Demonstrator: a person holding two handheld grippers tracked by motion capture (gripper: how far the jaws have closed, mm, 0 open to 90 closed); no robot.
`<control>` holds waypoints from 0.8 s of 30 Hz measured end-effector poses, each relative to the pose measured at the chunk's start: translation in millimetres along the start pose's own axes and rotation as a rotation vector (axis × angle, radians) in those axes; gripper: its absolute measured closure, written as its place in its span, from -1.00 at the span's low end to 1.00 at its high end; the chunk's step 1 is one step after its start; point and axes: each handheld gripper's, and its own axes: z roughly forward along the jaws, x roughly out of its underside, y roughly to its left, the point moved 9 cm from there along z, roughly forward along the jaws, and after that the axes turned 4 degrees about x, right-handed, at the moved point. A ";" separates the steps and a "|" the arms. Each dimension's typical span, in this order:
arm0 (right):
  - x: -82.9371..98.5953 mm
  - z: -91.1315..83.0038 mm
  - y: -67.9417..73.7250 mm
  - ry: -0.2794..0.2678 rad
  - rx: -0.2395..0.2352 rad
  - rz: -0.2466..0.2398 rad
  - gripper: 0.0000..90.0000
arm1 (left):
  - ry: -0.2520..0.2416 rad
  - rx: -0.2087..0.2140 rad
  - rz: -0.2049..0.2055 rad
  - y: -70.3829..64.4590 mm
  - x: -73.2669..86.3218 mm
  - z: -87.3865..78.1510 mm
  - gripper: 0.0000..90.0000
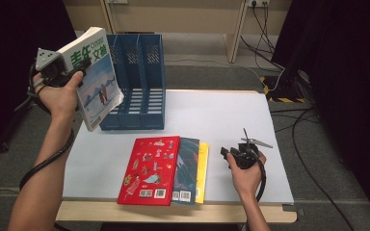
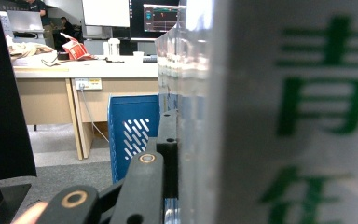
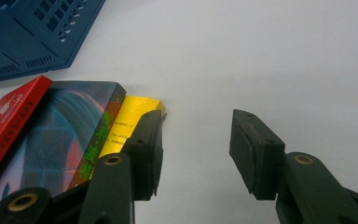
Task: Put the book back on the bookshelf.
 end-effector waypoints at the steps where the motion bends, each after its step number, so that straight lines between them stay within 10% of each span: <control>1: 0.0 0.0 0.0 0.000 0.000 0.001 0.22 | 0.001 0.000 0.001 -0.1 0.1 1.3 0.64; 24: -0.8 0.1 -1.4 -0.004 -0.003 0.001 0.22 | 0.020 -0.024 -0.004 7.0 -0.5 26.1 0.64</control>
